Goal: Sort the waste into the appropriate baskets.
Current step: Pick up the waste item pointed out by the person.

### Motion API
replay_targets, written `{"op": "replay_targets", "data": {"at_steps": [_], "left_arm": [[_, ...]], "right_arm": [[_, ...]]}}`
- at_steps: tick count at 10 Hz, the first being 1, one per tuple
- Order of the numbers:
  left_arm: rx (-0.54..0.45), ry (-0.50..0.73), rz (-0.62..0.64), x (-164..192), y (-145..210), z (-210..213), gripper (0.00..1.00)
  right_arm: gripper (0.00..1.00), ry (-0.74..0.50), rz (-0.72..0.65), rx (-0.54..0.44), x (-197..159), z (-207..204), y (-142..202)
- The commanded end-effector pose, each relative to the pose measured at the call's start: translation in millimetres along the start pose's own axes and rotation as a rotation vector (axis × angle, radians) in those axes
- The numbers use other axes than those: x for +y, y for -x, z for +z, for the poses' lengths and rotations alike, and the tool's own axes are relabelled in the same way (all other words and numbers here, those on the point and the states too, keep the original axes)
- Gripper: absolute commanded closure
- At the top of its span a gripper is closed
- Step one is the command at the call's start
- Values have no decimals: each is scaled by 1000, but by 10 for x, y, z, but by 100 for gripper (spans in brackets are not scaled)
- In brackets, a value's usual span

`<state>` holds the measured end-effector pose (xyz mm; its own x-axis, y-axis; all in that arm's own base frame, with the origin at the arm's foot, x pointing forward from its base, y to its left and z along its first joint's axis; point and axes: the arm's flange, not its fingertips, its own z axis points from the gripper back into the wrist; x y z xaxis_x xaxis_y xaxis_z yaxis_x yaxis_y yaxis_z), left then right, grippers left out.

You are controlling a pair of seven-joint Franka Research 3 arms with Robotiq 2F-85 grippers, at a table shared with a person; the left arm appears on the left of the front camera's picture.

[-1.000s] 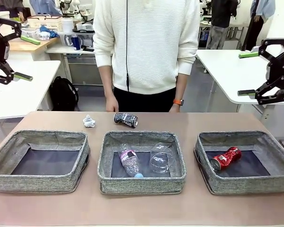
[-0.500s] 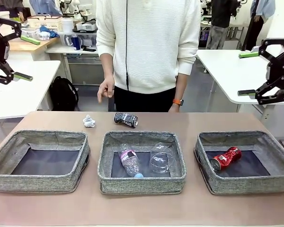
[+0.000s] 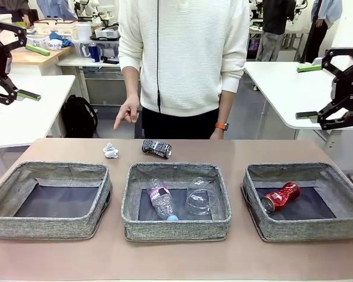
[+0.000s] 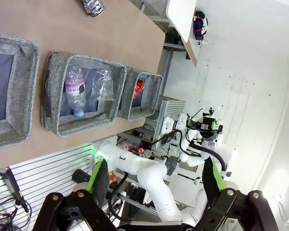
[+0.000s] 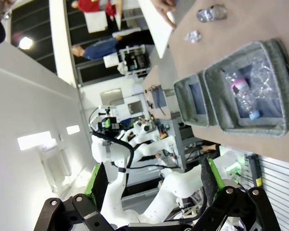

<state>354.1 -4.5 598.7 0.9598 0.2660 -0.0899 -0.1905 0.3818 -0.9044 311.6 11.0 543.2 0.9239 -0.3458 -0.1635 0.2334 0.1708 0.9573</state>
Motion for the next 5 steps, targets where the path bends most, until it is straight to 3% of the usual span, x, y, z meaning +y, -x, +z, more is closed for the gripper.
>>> {"op": "replay_targets", "data": {"at_steps": [1,2,4,5], "left_arm": [[9,-8,-9,0,15,19,0],[0,0,0,0,0,0,0],[-300,-309,-392,-29,-206,-388,0],[-346,-487,-603,26,-296,-653,0]], "right_arm": [[0,-24,6,2,29,-1,1],[0,-24,6,2,29,-1,1],[0,-24,6,2,29,-1,1],[0,-24,6,2,29,-1,1]]}}
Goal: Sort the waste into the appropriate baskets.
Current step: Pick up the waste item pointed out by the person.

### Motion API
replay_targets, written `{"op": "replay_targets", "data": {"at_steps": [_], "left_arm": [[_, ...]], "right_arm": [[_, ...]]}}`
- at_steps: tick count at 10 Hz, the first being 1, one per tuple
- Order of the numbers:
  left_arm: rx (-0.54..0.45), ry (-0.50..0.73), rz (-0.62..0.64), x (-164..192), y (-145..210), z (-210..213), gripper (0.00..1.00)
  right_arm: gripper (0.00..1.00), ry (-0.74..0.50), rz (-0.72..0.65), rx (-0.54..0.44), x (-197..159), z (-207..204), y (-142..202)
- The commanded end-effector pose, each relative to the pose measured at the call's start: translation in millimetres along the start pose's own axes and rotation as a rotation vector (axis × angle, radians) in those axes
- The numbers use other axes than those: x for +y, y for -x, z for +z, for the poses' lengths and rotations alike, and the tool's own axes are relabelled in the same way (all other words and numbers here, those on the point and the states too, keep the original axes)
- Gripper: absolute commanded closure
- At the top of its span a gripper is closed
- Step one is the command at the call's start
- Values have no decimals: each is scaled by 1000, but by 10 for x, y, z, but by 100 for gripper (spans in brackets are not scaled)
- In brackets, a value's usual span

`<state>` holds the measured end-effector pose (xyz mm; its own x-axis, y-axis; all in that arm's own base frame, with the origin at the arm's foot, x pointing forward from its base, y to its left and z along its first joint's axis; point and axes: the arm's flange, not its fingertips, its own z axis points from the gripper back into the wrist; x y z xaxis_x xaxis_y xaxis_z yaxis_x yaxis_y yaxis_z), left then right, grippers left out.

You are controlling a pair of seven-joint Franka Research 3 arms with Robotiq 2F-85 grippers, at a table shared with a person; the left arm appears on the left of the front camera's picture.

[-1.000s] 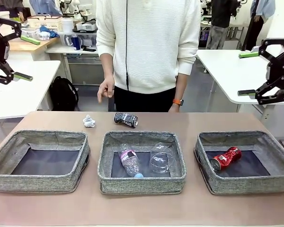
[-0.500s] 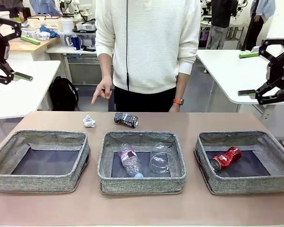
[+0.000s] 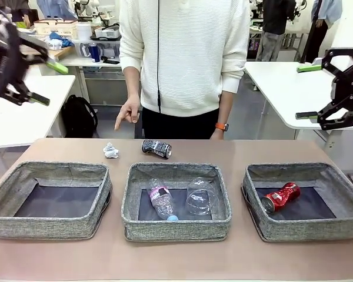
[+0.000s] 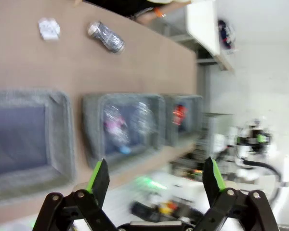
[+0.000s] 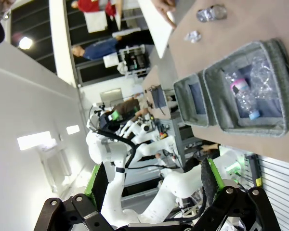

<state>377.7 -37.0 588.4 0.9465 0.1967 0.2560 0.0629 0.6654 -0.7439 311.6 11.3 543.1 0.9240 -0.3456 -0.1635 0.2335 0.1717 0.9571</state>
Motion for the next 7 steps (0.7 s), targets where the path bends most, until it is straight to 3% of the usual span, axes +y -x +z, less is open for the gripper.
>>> {"op": "replay_targets", "data": {"at_steps": [1,3,4,5,6,7], "left_arm": [[-157,-384,-432,111,-24,-609,0],[-48,-543,-564,200,135,-1023,0],[20,-564,-553,193,177,-1047,0],[-20,-553,-442,152,148,-1033,0],[48,-443,-522,94,180,-1136,0],[48,-443,-522,94,180,-1136,0]], "right_arm": [[0,-25,5,2,29,2,0],[0,-25,5,2,29,2,0],[0,-25,5,2,29,2,0],[0,-25,5,2,29,2,0],[0,-25,5,2,29,2,0],[0,-25,5,2,29,2,0]]}}
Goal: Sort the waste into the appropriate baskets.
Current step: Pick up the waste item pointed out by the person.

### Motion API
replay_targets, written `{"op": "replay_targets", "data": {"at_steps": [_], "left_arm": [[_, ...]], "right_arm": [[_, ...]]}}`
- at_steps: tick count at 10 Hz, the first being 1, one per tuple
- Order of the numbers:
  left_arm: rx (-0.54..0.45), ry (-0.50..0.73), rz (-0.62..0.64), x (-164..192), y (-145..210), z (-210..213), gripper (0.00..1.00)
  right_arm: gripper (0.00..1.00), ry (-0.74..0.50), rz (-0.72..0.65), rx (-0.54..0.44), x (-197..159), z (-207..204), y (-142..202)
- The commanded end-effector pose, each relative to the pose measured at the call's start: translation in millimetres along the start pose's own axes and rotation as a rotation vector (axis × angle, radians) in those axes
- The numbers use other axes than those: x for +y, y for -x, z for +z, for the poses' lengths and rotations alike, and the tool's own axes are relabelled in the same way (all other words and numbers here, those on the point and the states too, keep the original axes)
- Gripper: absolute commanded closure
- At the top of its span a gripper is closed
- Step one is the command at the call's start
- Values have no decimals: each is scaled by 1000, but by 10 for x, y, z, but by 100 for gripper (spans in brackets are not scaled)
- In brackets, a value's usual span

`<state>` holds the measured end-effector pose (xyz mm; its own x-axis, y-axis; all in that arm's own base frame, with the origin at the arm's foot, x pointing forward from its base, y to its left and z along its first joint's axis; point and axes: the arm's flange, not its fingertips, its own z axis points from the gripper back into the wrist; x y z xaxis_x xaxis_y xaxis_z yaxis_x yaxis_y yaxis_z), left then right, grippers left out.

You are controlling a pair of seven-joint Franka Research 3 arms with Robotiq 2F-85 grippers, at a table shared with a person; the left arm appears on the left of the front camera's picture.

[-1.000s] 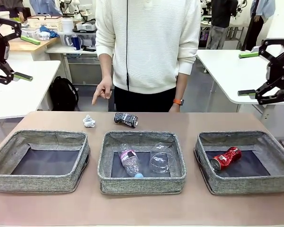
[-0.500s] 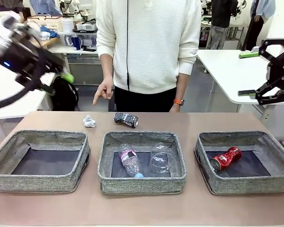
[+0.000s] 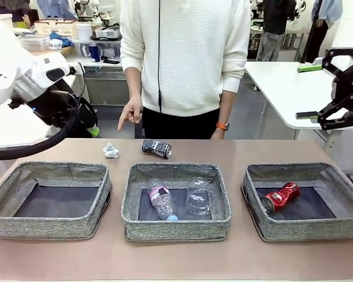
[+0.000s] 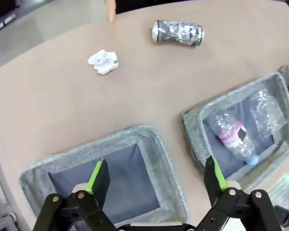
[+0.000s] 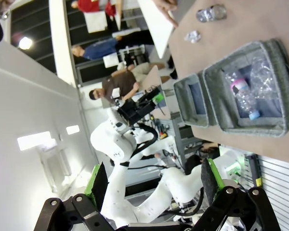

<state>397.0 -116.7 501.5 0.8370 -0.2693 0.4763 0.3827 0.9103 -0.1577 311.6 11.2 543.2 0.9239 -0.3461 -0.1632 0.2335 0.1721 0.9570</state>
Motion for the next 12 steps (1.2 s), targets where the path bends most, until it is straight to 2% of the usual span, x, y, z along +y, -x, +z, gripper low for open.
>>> {"op": "replay_targets", "data": {"at_steps": [1,2,4,5,7,8,9,11,12], "left_arm": [[-4,47,14,-2,-24,45,0],[0,0,0,0,0,0,0],[105,12,43,186,-450,-387,0],[166,8,5,172,-602,-569,0],[217,-45,17,165,-858,-865,0],[225,-75,16,246,-980,-1038,0],[188,-110,-32,312,-1041,-1229,0],[227,-170,-48,441,-1084,-1615,0],[188,-142,-67,522,-1106,-1778,0]], "right_arm": [[0,-26,5,3,28,1,0],[0,-26,5,3,28,1,0],[0,-26,5,3,28,1,0],[0,-26,5,3,28,1,0],[0,-26,5,3,28,1,0],[0,-26,5,3,28,1,0],[0,-26,5,3,28,1,0],[0,-26,5,3,28,1,0],[0,-26,5,3,28,1,0]]}}
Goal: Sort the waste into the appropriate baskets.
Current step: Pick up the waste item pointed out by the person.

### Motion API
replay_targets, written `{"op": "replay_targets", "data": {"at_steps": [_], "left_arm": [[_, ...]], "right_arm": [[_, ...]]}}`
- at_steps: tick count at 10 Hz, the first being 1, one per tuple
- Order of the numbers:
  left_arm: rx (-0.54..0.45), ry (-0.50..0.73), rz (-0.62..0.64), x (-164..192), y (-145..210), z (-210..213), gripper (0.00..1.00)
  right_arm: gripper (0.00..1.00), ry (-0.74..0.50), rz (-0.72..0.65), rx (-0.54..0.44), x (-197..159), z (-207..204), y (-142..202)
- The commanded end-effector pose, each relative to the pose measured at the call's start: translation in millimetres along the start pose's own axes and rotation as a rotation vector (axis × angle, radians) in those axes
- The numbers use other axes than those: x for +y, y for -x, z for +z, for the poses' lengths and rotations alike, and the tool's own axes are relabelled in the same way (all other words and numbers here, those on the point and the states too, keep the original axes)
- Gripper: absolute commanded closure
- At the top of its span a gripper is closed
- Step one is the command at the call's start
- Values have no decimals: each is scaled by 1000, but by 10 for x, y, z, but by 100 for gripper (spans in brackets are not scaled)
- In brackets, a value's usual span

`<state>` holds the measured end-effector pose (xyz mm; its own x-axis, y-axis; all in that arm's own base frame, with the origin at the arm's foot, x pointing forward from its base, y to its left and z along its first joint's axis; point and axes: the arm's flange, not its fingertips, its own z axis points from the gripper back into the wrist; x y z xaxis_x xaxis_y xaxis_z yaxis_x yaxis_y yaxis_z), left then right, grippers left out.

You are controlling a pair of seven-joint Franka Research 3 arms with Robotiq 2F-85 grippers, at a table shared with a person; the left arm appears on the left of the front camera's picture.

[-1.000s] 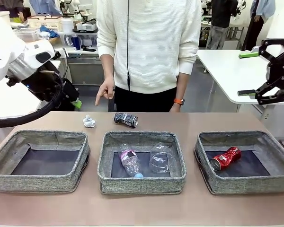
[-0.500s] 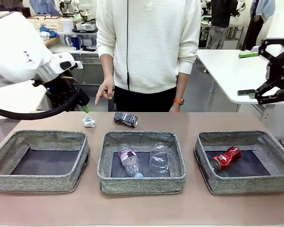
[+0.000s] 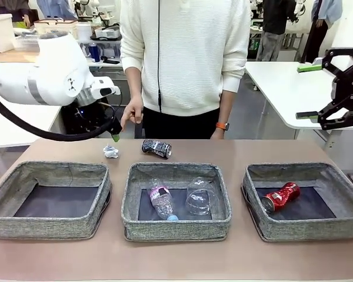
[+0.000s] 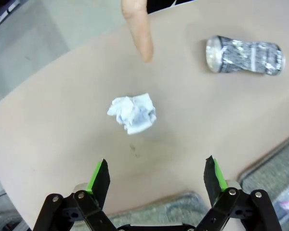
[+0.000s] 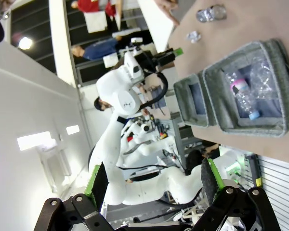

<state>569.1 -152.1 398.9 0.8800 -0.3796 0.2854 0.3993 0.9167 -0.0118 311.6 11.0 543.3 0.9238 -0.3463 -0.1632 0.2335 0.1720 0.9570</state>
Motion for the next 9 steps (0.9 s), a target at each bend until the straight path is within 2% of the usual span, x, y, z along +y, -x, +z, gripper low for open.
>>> {"op": "replay_targets", "data": {"at_steps": [1,4,7,9], "left_arm": [[-20,14,0,61,-128,-223,0],[34,68,39,238,-212,-551,0],[-20,6,98,306,-233,-762,0],[-21,-1,96,308,-206,-836,0]], "right_arm": [[0,-26,5,3,28,-1,0],[0,-26,5,3,28,-1,0],[0,-26,5,3,28,-1,0],[0,-26,5,3,28,-1,0]]}}
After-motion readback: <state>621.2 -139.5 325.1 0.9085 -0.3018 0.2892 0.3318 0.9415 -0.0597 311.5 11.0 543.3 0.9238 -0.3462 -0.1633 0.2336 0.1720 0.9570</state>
